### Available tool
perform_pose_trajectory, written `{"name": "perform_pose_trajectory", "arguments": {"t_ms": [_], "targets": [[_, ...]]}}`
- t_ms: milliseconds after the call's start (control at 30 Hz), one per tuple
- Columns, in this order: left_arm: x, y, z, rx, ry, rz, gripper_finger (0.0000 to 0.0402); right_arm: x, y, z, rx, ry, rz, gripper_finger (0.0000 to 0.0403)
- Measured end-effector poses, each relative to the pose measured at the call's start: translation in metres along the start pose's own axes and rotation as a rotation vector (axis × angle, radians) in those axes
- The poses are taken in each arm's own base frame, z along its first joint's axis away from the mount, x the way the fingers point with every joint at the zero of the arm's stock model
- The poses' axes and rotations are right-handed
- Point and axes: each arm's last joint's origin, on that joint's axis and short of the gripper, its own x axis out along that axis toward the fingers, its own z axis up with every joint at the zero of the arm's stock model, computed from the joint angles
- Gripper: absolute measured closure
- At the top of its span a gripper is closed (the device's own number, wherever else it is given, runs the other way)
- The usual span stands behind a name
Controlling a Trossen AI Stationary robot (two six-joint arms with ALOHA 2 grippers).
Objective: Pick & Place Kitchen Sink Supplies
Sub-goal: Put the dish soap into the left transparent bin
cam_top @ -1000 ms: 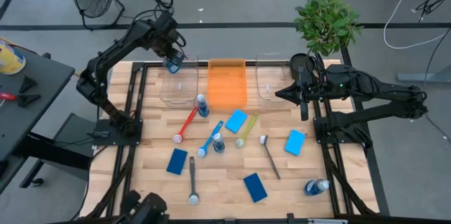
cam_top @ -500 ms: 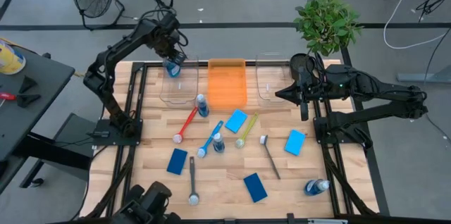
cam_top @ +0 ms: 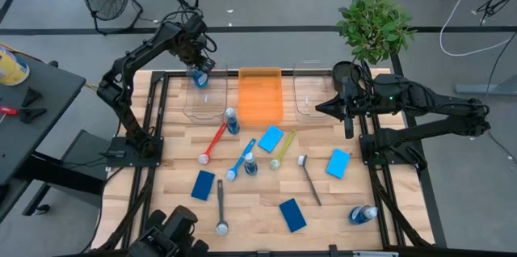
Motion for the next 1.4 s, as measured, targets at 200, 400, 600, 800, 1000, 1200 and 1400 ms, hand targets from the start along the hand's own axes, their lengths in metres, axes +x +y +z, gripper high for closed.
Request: {"name": "perform_pose_trajectory", "arguments": {"t_ms": [200,400,600,800,1000,1200,1400], "targets": [[0.0,0.0,0.0,0.0,0.0,0.004,0.0244,0.0,0.0,0.0,0.002,0.0,0.0,0.0392],[0.0,0.0,0.0,0.0,0.0,0.005,0.0249,0.0,0.0,0.0,0.002,0.0,0.002,0.0392],[0.004,0.0,0.001,0.0,0.009,0.006,0.0251,0.0,0.0,0.0,0.002,0.0,0.003,0.0392],[0.014,0.0,0.003,0.001,0.036,0.005,0.0248,0.0,0.001,0.0,0.003,0.005,0.027,0.0392],[0.015,-0.001,0.004,0.001,0.036,0.0,0.0251,0.0,0.001,0.0,0.021,0.005,0.029,0.0392],[0.016,-0.001,0.004,0.002,0.039,0.005,0.022,0.0,0.001,0.0,0.021,0.005,0.029,0.0392],[0.016,-0.001,0.004,0.002,0.039,0.008,0.0169,0.0,0.001,0.0,0.021,0.005,0.029,0.0392]]}}
